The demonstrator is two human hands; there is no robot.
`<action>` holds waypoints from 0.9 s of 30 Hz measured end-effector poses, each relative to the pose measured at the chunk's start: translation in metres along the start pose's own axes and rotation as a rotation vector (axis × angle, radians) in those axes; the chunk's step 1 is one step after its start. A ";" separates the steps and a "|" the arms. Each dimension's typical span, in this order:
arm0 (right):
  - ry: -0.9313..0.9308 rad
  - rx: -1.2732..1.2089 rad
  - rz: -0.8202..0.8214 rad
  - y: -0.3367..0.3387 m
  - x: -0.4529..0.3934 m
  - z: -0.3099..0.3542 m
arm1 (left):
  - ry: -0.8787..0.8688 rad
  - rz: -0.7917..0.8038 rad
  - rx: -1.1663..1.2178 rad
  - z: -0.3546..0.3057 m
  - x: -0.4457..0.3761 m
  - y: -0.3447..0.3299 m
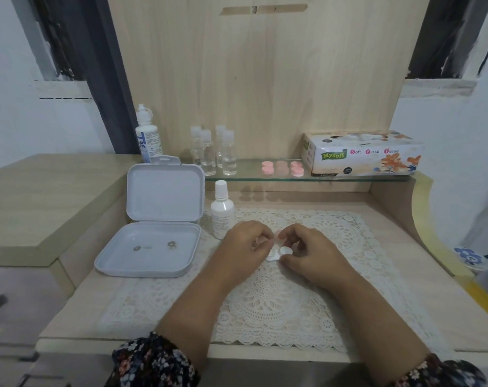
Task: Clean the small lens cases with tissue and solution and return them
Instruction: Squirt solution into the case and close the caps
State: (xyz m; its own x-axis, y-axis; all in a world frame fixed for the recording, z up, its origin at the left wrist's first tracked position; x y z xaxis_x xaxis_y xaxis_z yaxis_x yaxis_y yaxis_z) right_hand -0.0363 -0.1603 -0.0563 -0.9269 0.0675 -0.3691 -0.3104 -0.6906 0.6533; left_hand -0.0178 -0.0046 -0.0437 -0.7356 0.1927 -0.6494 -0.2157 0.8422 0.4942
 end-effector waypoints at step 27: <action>-0.040 -0.047 0.005 0.002 0.001 0.000 | 0.143 0.178 0.011 0.006 0.007 -0.011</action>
State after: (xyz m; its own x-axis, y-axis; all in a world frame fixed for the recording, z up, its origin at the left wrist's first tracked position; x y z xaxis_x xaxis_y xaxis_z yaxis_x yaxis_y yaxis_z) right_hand -0.0383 -0.1619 -0.0555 -0.9365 0.0920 -0.3383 -0.2963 -0.7237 0.6233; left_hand -0.0166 -0.0100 -0.0569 -0.8451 0.2660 -0.4637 -0.0682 0.8067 0.5871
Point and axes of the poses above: each hand's wrist, its own x-axis away from the middle knuckle, its own y-axis out of the back of the hand, z = x × y, the point moved 5 cm from there along -x, towards the middle knuckle, and after that the axes turned 11 degrees about -z, right-handed, at the moved point
